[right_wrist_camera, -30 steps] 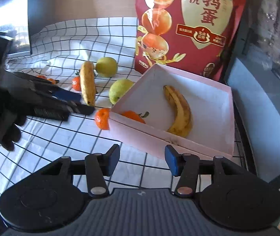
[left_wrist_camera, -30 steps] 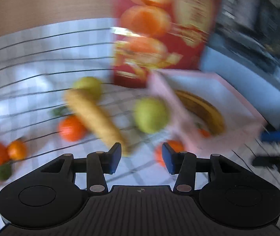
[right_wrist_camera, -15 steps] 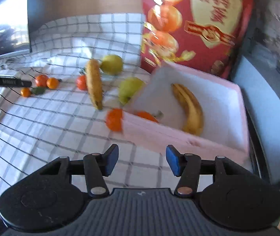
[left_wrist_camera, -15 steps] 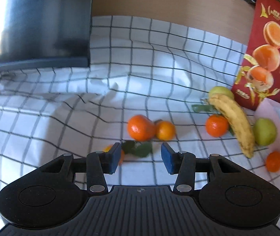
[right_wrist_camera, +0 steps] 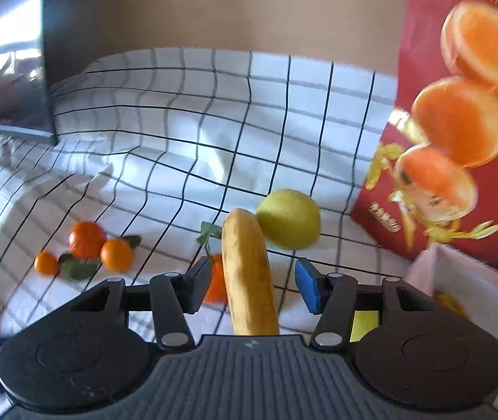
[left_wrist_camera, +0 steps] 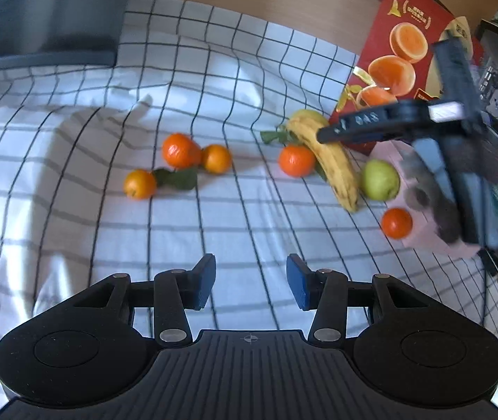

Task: Organize fruits
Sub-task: 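Grasp the yellow banana with the right gripper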

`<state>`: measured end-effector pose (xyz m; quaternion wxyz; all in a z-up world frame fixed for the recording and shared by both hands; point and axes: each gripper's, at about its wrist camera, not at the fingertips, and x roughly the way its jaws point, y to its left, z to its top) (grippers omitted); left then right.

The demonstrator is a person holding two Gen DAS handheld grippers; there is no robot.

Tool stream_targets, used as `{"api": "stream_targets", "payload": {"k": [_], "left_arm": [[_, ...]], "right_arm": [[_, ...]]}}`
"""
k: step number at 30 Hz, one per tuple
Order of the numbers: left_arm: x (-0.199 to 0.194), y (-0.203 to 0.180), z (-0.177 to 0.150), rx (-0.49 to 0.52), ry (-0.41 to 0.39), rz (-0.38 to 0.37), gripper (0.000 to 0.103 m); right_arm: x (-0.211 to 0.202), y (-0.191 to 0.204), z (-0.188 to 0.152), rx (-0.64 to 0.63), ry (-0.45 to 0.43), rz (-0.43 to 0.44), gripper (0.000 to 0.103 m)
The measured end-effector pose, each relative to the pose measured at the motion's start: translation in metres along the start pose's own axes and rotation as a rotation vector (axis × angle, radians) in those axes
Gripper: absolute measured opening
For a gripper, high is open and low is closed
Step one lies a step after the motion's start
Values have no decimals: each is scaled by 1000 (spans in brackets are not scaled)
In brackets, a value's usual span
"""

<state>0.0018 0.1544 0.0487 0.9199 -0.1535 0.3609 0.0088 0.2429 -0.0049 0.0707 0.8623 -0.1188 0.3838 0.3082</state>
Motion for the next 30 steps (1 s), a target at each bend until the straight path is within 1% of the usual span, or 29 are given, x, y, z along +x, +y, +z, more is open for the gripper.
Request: {"api": "stream_targets", "payload": {"k": [2, 4, 6, 7, 12, 14, 17, 21, 24, 26, 30], "left_arm": [[-9, 2, -7, -15, 0, 3, 49], [-16, 5, -13, -35, 0, 2, 49], [-20, 8, -17, -63, -3, -3, 49], [-22, 10, -18, -81, -9, -4, 49], [-32, 17, -20, -154, -53, -1, 49], [-35, 19, -20, -161, -61, -2, 49], [-38, 21, -17, -165, -62, 6, 49], [-33, 23, -12, -161, -58, -3, 49], [-21, 19, -8, -159, -40, -6, 49], [-13, 14, -7, -148, -38, -39, 49], [11, -2, -7, -122, 18, -85, 49]], "right_arm": [[11, -9, 1, 52, 40, 45, 53], [18, -13, 0, 85, 74, 90, 50], [18, -13, -2, 79, 86, 88, 37], [16, -12, -2, 68, 94, 92, 37], [0, -14, -5, 99, 124, 132, 35], [-16, -13, -7, 108, 121, 147, 35], [-44, -7, -13, 126, 109, 196, 34], [-66, -2, -34, 235, 150, 315, 34], [-73, 0, -62, 343, 197, 410, 34], [-74, 0, -82, 398, 240, 435, 34], [-77, -10, -114, 449, 268, 432, 34]]}}
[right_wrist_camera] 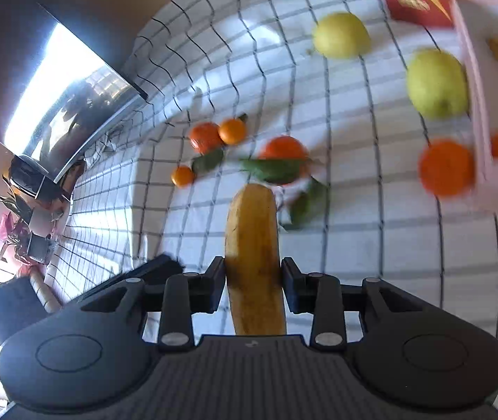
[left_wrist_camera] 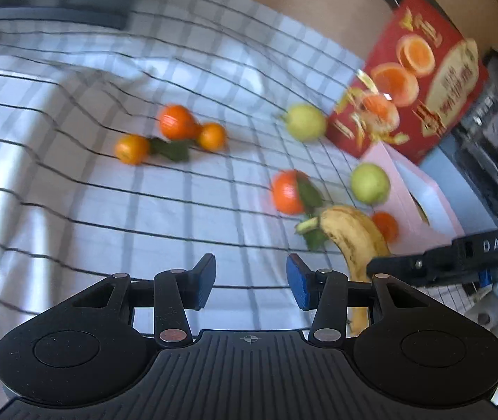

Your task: Organize fruits

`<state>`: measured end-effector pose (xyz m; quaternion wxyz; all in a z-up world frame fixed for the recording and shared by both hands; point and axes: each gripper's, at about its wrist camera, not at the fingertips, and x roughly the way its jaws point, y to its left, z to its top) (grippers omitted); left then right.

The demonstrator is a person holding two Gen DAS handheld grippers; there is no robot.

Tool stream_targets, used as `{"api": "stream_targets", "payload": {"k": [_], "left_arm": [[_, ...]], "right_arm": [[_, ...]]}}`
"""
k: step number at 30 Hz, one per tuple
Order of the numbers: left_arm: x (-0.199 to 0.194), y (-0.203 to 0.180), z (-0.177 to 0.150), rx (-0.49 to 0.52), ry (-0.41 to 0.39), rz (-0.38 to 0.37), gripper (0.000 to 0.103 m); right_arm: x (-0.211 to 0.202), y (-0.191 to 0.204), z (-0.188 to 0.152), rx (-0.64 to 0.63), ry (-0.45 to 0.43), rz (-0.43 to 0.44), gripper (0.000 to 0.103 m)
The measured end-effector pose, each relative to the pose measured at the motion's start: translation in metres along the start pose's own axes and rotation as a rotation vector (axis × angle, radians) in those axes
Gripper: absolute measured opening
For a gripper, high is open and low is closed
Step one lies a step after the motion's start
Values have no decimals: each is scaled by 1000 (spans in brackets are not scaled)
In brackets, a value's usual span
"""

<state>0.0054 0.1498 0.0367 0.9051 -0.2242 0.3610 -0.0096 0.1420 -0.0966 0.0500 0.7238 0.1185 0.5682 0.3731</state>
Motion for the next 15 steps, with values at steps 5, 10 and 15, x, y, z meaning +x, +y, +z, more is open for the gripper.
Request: {"api": "stream_targets", "payload": {"k": [5, 10, 15], "left_arm": [[18, -24, 3, 76, 22, -43, 49], [30, -38, 8, 127, 18, -13, 49], [30, -54, 24, 285, -61, 118, 50]], "right_arm": [[-19, -34, -14, 85, -37, 8, 33], [-27, -61, -18, 125, -53, -49, 33], [-37, -67, -14, 115, -87, -64, 35]]}}
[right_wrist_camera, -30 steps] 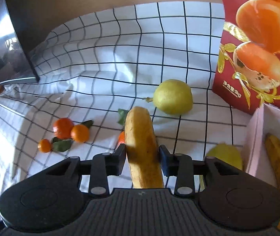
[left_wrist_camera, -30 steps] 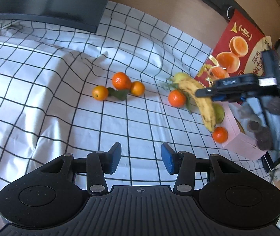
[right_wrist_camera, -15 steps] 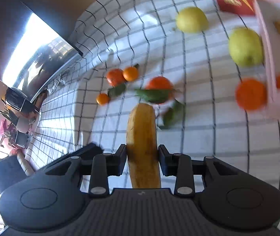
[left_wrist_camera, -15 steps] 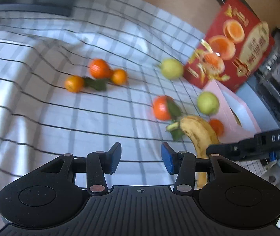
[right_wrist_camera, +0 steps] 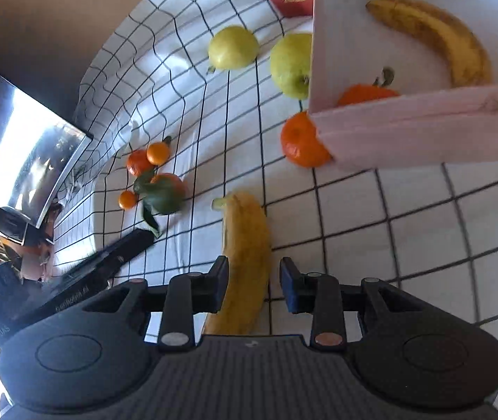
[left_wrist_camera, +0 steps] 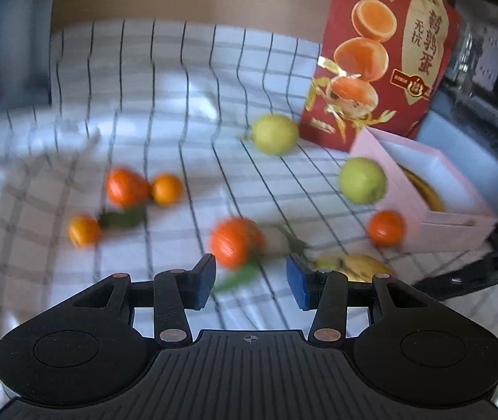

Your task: Organize fruits

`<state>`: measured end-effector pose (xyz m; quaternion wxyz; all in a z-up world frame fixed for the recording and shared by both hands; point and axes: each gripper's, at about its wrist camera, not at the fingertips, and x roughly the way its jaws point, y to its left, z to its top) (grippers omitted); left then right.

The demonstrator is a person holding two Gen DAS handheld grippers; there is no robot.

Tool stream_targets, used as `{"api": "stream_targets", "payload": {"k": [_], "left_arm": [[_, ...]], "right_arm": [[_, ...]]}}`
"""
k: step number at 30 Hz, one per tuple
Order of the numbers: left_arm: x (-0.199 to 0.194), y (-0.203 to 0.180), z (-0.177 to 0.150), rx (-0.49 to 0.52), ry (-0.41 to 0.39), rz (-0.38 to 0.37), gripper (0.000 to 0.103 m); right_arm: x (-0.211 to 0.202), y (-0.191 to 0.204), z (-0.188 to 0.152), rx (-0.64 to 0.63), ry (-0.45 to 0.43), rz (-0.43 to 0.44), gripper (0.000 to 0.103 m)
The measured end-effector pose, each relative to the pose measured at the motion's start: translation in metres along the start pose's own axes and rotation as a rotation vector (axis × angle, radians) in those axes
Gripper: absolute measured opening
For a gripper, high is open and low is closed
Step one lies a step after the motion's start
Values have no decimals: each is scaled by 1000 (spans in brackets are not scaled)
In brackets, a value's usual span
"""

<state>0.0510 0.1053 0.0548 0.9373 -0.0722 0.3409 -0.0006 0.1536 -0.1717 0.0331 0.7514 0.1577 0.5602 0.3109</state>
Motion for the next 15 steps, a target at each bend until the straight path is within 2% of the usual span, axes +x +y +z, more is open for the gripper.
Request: {"api": "stream_targets", "payload": {"k": [2, 4, 7, 8, 10, 11, 15], "left_arm": [[3, -1, 7, 31, -6, 15, 50], [6, -2, 13, 46, -15, 11, 50], [16, -9, 17, 127, -2, 4, 52], [22, -12, 17, 159, 18, 26, 53], [30, -14, 17, 187, 28, 87, 51], [33, -13, 17, 181, 35, 94, 51], [48, -7, 18, 142, 72, 59, 51]], "right_arm": [[-5, 5, 0, -56, -17, -55, 39], [-12, 13, -3, -142, -53, -140, 47], [-19, 26, -13, -307, -117, -297, 51], [-20, 30, -16, -354, -135, -338, 51], [-22, 35, -22, -416, -159, -388, 51], [-23, 38, -24, -436, -168, -400, 51], [-27, 45, -35, -483, -214, -432, 59]]}}
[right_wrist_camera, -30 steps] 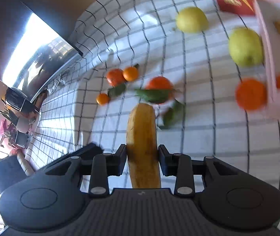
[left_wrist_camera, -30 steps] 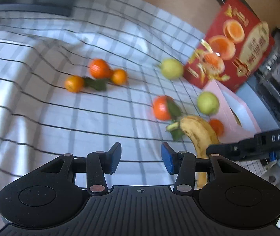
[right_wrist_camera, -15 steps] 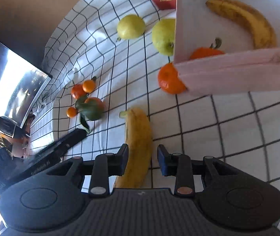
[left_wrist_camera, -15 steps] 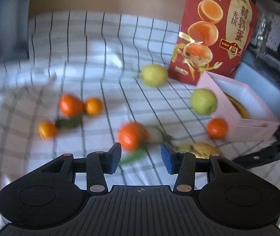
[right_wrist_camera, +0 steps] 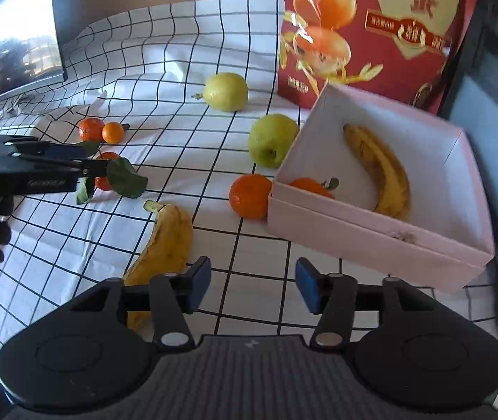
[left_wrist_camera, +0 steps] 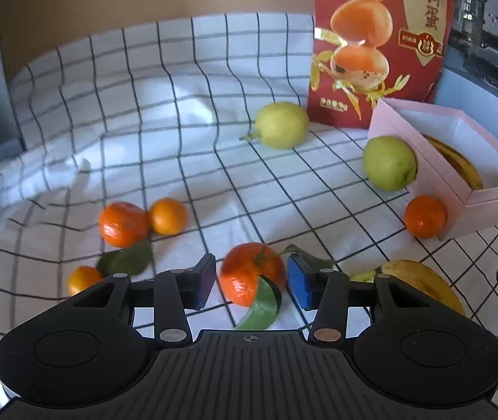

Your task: Organize fruits

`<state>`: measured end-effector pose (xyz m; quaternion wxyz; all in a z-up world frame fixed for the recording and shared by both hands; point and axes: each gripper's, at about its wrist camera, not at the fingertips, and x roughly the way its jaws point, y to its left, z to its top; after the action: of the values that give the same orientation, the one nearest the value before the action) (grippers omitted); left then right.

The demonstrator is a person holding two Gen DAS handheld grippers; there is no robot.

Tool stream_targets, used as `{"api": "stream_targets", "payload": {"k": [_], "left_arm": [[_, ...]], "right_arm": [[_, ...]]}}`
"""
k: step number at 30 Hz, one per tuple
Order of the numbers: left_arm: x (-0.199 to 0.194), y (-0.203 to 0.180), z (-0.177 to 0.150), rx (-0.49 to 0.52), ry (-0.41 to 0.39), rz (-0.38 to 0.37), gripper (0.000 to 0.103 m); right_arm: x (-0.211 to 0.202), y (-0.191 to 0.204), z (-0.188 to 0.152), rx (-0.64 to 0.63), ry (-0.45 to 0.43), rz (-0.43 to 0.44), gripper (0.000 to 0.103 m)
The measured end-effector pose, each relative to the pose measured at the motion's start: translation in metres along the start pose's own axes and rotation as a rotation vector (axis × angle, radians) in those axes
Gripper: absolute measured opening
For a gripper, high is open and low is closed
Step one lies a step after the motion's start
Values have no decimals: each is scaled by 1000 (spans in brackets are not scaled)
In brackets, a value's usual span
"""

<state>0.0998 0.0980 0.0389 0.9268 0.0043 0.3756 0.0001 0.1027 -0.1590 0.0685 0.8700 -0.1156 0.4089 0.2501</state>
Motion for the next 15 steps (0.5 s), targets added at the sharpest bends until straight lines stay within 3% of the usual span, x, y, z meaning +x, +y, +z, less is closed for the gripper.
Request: {"api": "stream_targets", "payload": {"k": [9, 15], "left_arm": [[22, 8, -1, -89, 40, -11, 52], [2, 6, -10, -137, 27, -71, 51]], "right_arm": [[-8, 9, -16, -37, 26, -24, 60], [-10, 6, -17, 18, 18, -32, 61]]}}
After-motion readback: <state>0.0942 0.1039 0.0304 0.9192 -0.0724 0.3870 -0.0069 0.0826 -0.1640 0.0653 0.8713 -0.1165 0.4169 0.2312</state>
